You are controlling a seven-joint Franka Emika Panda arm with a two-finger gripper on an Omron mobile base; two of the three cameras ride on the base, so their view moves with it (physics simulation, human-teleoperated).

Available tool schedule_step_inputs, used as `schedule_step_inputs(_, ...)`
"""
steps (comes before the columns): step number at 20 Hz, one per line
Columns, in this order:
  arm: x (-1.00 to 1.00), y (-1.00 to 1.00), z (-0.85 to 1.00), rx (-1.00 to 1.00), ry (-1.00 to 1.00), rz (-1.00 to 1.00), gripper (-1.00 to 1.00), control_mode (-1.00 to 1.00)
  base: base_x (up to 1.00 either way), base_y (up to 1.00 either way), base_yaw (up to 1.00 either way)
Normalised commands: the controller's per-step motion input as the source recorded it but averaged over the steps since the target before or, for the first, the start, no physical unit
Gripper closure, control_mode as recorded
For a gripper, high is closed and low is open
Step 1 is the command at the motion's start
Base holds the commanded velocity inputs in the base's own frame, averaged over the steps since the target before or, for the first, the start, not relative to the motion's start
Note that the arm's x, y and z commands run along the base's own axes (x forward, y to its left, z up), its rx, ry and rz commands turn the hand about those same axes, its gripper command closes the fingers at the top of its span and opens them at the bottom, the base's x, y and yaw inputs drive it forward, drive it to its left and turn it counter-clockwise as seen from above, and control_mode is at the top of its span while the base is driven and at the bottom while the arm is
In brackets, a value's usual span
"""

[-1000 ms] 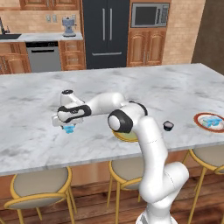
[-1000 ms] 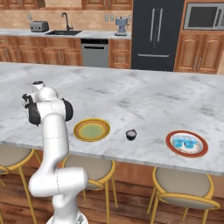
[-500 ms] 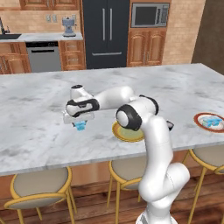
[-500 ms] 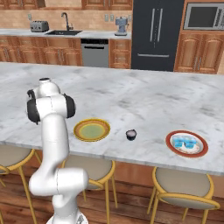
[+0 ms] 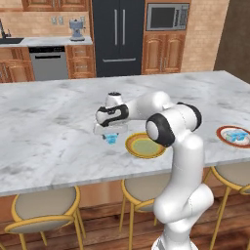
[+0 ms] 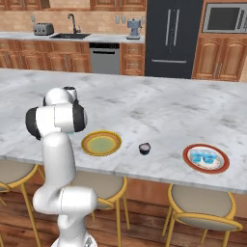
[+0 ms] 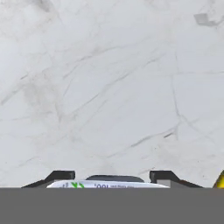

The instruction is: Place two yogurt containers on each plate.

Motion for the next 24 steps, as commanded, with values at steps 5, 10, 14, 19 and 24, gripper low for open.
schedule_step_inputs(5,-0.03,-0.81,0.29,0.11,0.0,0.0,1.0,-1.0,0.0,0.0,0.0)
schedule_step_inputs(10,-0.08,-0.69,0.17,0.06,0.01,0.0,1.0,-1.0,0.0,0.0,0.0)
schedule_step_inputs(14,-0.23,-0.49,0.0,0.0,0.01,0.0,1.0,-1.0,0.0,0.0,0.0)
schedule_step_inputs(19,-0.06,-0.39,0.0,0.0,0.09,0.0,1.0,-1.0,0.0,0.0,0.0)
schedule_step_inputs(24,0.0,-0.06,-0.04,-0.08,0.1,0.0,1.0,-1.0,0.0,0.0,0.0)
